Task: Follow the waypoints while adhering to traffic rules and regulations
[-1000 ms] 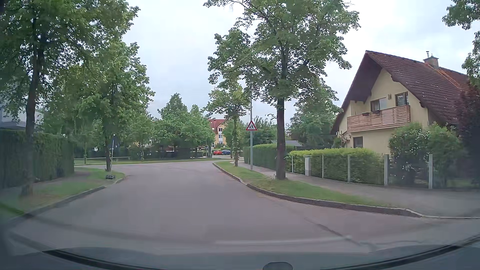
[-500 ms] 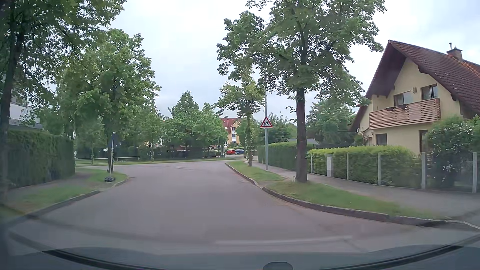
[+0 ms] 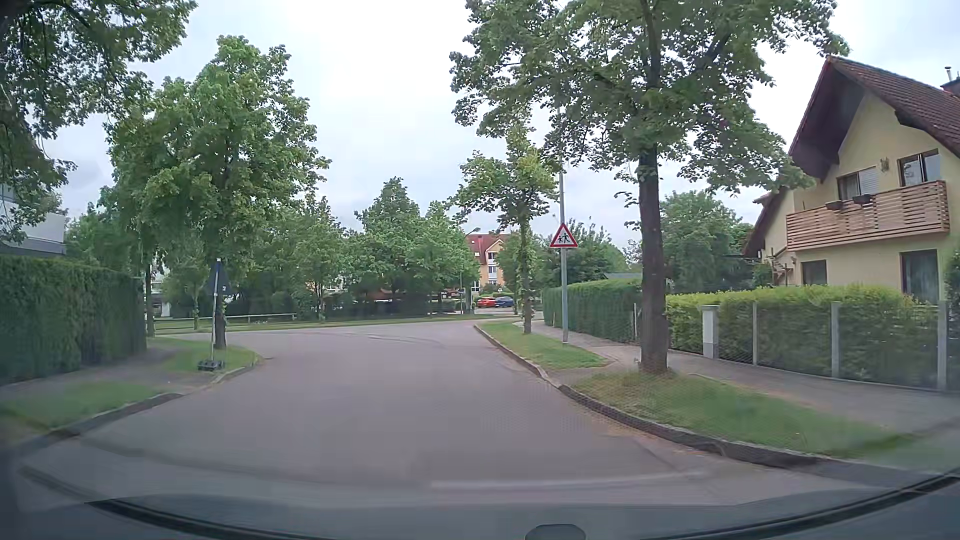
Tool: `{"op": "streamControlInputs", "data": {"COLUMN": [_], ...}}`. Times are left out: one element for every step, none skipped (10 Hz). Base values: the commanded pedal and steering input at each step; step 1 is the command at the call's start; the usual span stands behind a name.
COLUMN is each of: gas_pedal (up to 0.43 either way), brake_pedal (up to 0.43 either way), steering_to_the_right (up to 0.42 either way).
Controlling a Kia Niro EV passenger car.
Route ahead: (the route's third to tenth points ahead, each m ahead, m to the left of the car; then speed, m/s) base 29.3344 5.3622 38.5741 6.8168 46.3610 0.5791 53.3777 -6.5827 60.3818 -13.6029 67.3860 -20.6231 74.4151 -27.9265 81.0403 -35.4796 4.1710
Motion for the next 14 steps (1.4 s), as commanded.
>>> {"op": "streamControlInputs", "data": {"gas_pedal": [0.13,0.138,0.138,0.13,0.13,0.13,0.13,0.13,0.13,0.13,0.13,0.13,0.13,0.13], "brake_pedal": [0.0,0.0,0.0,0.0,0.0,0.0,0.0,0.0,0.0,0.0,0.0,0.0,0.0,0.0], "steering_to_the_right": [-0.09,-0.089,-0.087,-0.083,-0.077,-0.072,-0.07,-0.067,-0.065,-0.058,-0.05,-0.047,-0.046,-0.043]}}
